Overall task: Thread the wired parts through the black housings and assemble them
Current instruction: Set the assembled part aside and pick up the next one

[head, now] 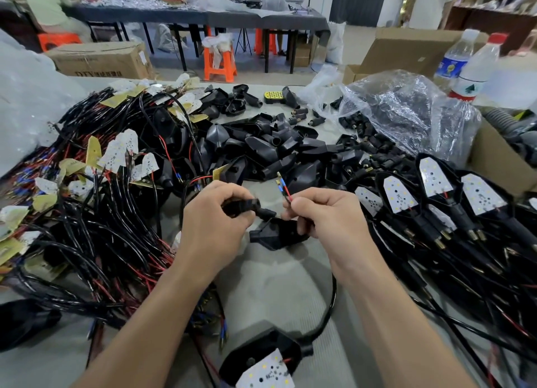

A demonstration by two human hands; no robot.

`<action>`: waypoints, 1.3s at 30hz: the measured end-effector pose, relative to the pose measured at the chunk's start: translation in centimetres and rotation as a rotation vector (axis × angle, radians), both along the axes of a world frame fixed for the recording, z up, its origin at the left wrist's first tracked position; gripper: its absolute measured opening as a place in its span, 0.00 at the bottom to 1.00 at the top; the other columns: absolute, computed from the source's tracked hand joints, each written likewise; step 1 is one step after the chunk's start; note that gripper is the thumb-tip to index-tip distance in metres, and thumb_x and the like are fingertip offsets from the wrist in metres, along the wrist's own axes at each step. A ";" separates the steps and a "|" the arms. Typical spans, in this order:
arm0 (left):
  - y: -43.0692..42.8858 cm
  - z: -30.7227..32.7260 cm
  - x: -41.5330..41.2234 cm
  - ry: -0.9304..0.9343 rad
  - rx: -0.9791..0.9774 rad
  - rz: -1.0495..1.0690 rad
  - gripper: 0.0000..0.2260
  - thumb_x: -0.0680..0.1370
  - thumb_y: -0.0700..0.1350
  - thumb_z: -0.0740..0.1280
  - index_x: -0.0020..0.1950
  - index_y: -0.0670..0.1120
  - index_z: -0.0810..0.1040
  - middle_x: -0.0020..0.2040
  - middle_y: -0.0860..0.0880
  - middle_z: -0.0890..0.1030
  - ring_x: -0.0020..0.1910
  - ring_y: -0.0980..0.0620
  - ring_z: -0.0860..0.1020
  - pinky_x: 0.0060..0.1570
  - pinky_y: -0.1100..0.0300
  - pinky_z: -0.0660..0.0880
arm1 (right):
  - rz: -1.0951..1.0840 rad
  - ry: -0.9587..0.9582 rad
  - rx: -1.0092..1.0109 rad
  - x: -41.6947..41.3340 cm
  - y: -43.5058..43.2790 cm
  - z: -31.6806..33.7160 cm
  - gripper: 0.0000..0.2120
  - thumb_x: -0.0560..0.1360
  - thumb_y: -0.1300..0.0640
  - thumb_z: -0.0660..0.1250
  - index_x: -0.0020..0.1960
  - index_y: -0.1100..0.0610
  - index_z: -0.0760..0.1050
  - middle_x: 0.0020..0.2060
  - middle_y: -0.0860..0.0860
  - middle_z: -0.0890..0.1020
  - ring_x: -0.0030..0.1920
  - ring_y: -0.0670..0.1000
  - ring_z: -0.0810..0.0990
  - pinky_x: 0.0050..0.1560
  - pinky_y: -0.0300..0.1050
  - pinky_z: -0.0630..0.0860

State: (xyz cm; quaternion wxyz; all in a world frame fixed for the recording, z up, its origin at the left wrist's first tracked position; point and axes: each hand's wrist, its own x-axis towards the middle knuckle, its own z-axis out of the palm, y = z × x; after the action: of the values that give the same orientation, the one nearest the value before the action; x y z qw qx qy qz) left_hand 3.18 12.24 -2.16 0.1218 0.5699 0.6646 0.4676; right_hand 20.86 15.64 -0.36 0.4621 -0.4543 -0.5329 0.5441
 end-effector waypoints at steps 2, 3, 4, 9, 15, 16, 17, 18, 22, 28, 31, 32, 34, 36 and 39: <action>-0.1 0.1 0.1 -0.019 0.011 0.004 0.20 0.70 0.37 0.78 0.40 0.64 0.80 0.47 0.66 0.81 0.48 0.66 0.78 0.46 0.79 0.68 | -0.027 -0.026 0.013 0.1 0.0 0.1 0.12 0.76 0.67 0.66 0.37 0.58 0.84 0.24 0.56 0.77 0.25 0.49 0.68 0.28 0.34 0.66; -0.2 0.1 0.1 -0.021 0.024 0.007 0.19 0.71 0.37 0.78 0.40 0.64 0.80 0.48 0.67 0.81 0.49 0.67 0.78 0.46 0.79 0.68 | -0.050 -0.037 0.015 0.1 0.0 0.1 0.13 0.75 0.66 0.65 0.35 0.57 0.83 0.22 0.54 0.72 0.24 0.48 0.65 0.27 0.34 0.64; -0.3 0.2 0.1 -0.020 0.037 0.011 0.19 0.71 0.38 0.78 0.40 0.64 0.81 0.48 0.68 0.81 0.49 0.67 0.78 0.46 0.79 0.68 | -0.069 -0.053 0.016 0.2 0.0 0.1 0.14 0.75 0.64 0.65 0.34 0.55 0.82 0.21 0.51 0.68 0.23 0.46 0.62 0.28 0.36 0.62; -0.2 0.2 0.5 -0.144 0.015 -0.020 0.17 0.71 0.35 0.77 0.41 0.60 0.84 0.42 0.64 0.83 0.39 0.64 0.80 0.39 0.75 0.71 | -0.035 -0.139 0.038 0.1 -0.6 0.9 0.07 0.66 0.53 0.65 0.31 0.53 0.78 0.25 0.50 0.61 0.25 0.46 0.57 0.32 0.44 0.56; -0.6 1.3 1.3 -0.679 -0.081 -0.418 0.17 0.76 0.28 0.69 0.47 0.50 0.88 0.39 0.48 0.84 0.37 0.54 0.79 0.41 0.66 0.77 | 0.151 -0.116 0.015 0.3 -0.6 1.1 0.16 0.77 0.62 0.64 0.30 0.54 0.77 0.21 0.47 0.62 0.23 0.45 0.57 0.25 0.35 0.56; -0.6 1.3 1.3 -0.690 -0.090 -0.437 0.16 0.76 0.29 0.69 0.45 0.50 0.88 0.39 0.47 0.84 0.37 0.54 0.79 0.41 0.66 0.77 | 0.149 -0.117 0.020 0.3 -0.5 0.9 0.16 0.77 0.62 0.64 0.31 0.56 0.77 0.21 0.47 0.63 0.23 0.45 0.58 0.25 0.35 0.56; -0.5 1.3 1.3 -0.687 -0.089 -0.437 0.15 0.77 0.29 0.68 0.43 0.49 0.87 0.38 0.47 0.83 0.36 0.54 0.79 0.41 0.65 0.77 | 0.143 -0.121 0.032 0.3 -0.5 0.8 0.15 0.78 0.62 0.64 0.33 0.60 0.77 0.20 0.49 0.65 0.23 0.46 0.59 0.25 0.36 0.57; -0.4 1.2 1.4 -0.666 -0.088 -0.431 0.14 0.77 0.29 0.68 0.42 0.47 0.85 0.37 0.47 0.82 0.36 0.54 0.78 0.41 0.65 0.77 | 0.134 -0.125 0.048 0.2 -0.4 0.6 0.14 0.78 0.62 0.64 0.35 0.64 0.77 0.20 0.51 0.68 0.24 0.47 0.62 0.27 0.37 0.59; -0.2 0.6 1.8 -0.619 -0.105 -0.408 0.12 0.78 0.31 0.70 0.42 0.46 0.84 0.36 0.47 0.82 0.36 0.53 0.77 0.42 0.64 0.76 | 0.082 -0.071 0.074 -0.5 -0.4 0.0 0.13 0.79 0.64 0.63 0.37 0.65 0.77 0.28 0.58 0.82 0.30 0.54 0.72 0.31 0.41 0.67; 0.1 -0.4 1.8 -0.442 -0.015 -0.233 0.07 0.74 0.41 0.72 0.40 0.51 0.82 0.32 0.54 0.80 0.33 0.57 0.76 0.37 0.66 0.74 | -0.156 0.126 0.045 -0.9 -0.2 -0.4 0.12 0.77 0.63 0.65 0.36 0.56 0.78 0.31 0.54 0.83 0.26 0.51 0.75 0.29 0.41 0.72; 0.1 -0.4 1.9 -0.295 0.060 -0.142 0.04 0.74 0.45 0.72 0.42 0.55 0.81 0.34 0.58 0.81 0.33 0.61 0.76 0.37 0.70 0.72 | -0.066 0.235 -0.017 -0.5 -0.2 -0.2 0.08 0.75 0.68 0.70 0.40 0.58 0.77 0.33 0.57 0.82 0.26 0.49 0.74 0.27 0.36 0.70; 0.0 -0.4 1.9 -0.262 0.062 -0.125 0.05 0.74 0.46 0.72 0.43 0.56 0.82 0.35 0.59 0.81 0.34 0.62 0.76 0.37 0.71 0.72 | -0.041 0.248 -0.025 -0.5 -0.2 -0.2 0.09 0.74 0.71 0.70 0.40 0.59 0.76 0.33 0.59 0.81 0.27 0.48 0.74 0.27 0.35 0.69; -0.2 -0.4 1.8 -0.205 0.054 -0.093 0.09 0.75 0.43 0.73 0.44 0.59 0.83 0.38 0.62 0.82 0.37 0.63 0.79 0.39 0.74 0.71 | -0.039 0.260 -0.021 -0.4 -0.1 -0.2 0.11 0.72 0.74 0.70 0.39 0.59 0.76 0.32 0.60 0.79 0.27 0.48 0.74 0.28 0.35 0.69; -0.5 -0.3 1.6 -0.125 0.054 -0.056 0.13 0.76 0.40 0.74 0.47 0.61 0.84 0.43 0.67 0.82 0.43 0.67 0.79 0.42 0.77 0.69 | -0.052 0.266 -0.003 -0.3 -0.1 -0.1 0.12 0.72 0.75 0.70 0.39 0.60 0.76 0.33 0.61 0.77 0.26 0.48 0.73 0.28 0.35 0.68; -0.8 -0.1 1.3 -0.068 0.092 -0.055 0.15 0.77 0.37 0.73 0.53 0.58 0.86 0.50 0.69 0.81 0.49 0.68 0.79 0.47 0.77 0.69 | -0.031 0.271 0.022 0.2 0.0 0.2 0.13 0.72 0.76 0.70 0.39 0.59 0.76 0.35 0.63 0.78 0.26 0.47 0.74 0.28 0.35 0.68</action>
State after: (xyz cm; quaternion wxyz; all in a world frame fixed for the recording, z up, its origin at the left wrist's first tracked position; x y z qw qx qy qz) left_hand 4.48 11.47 -2.22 0.1307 0.5768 0.6221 0.5130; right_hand 21.03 15.64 -0.16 0.5431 -0.3797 -0.4644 0.5876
